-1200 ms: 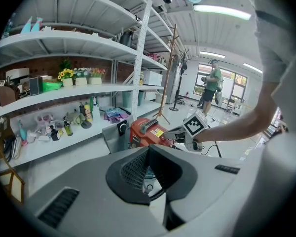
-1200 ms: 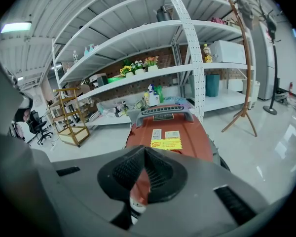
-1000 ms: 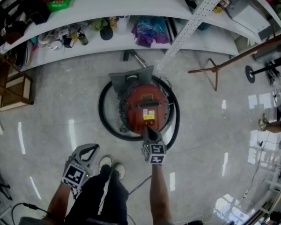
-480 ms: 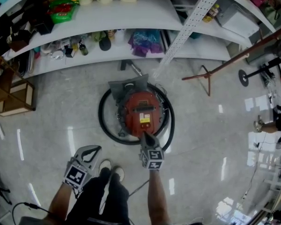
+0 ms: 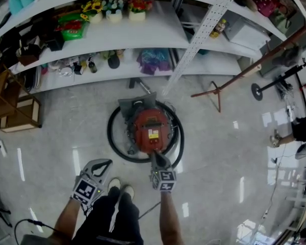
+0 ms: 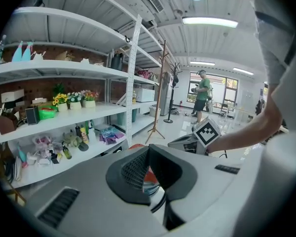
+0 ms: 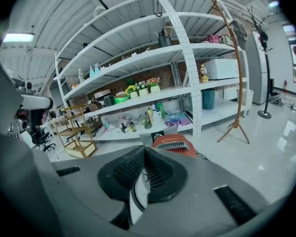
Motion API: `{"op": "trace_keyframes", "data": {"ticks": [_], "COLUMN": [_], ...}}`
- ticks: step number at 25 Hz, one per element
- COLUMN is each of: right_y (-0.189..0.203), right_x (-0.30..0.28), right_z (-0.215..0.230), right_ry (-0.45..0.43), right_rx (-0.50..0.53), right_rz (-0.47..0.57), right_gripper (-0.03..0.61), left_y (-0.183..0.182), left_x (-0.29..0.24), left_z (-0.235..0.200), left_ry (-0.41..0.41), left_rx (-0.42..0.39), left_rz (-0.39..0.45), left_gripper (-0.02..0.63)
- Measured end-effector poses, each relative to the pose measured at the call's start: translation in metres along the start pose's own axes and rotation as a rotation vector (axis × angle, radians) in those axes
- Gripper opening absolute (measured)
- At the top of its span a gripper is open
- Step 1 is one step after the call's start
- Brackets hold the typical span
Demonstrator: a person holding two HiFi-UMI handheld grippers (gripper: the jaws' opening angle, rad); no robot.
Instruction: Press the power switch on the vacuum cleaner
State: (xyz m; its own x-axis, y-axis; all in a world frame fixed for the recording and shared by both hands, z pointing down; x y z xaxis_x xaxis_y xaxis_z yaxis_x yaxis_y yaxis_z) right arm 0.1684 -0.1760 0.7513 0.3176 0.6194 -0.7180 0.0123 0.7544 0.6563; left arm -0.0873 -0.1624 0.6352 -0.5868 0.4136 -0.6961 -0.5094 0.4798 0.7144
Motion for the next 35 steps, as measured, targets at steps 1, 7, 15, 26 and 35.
{"op": "trace_keyframes", "data": {"ticks": [1,7,15,26,35], "right_y": [-0.005,-0.022,-0.036,-0.083,-0.107], "right_x": [0.007,0.045,0.093,0.181,0.218], "right_z": [-0.004,-0.020,-0.039,-0.082,-0.098], "right_ry": [-0.001,-0.002,0.004,-0.010,-0.036], "right_rx": [0.000,0.007,0.006,0.003,-0.008], "right_rz": [0.005,0.021,0.048,0.104,0.147], "right_gripper": [0.011,0.011,0.011,0.011,0.011], "left_y": [-0.004,-0.030,-0.056,-0.103,-0.133], "left_x": [0.004,0.033,0.069,0.114,0.142], "left_z": [0.001,0.011,0.016,0.023,0.031], "left_ry": [0.000,-0.007,-0.025,-0.013,-0.016], "left_rx": [-0.001,0.020,0.013,-0.025,-0.019], "left_rz": [0.002,0.038,0.084,0.118,0.164], "left_gripper": [-0.008,-0.008,-0.008,-0.008,-0.008]}}
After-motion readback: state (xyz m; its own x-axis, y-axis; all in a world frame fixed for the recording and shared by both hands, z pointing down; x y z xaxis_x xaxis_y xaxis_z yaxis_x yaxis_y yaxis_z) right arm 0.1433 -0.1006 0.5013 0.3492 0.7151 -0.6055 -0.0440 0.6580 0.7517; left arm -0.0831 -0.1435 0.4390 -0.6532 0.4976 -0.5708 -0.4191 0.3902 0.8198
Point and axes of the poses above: the fingertips, and each gripper's own axes: x backward along the fingers, z to its right, y out of its underside, the point moved 7 cm from there along x, backward along the fingers, and after that the axes turned 15 degrees about -z, right-handed, at the moved point
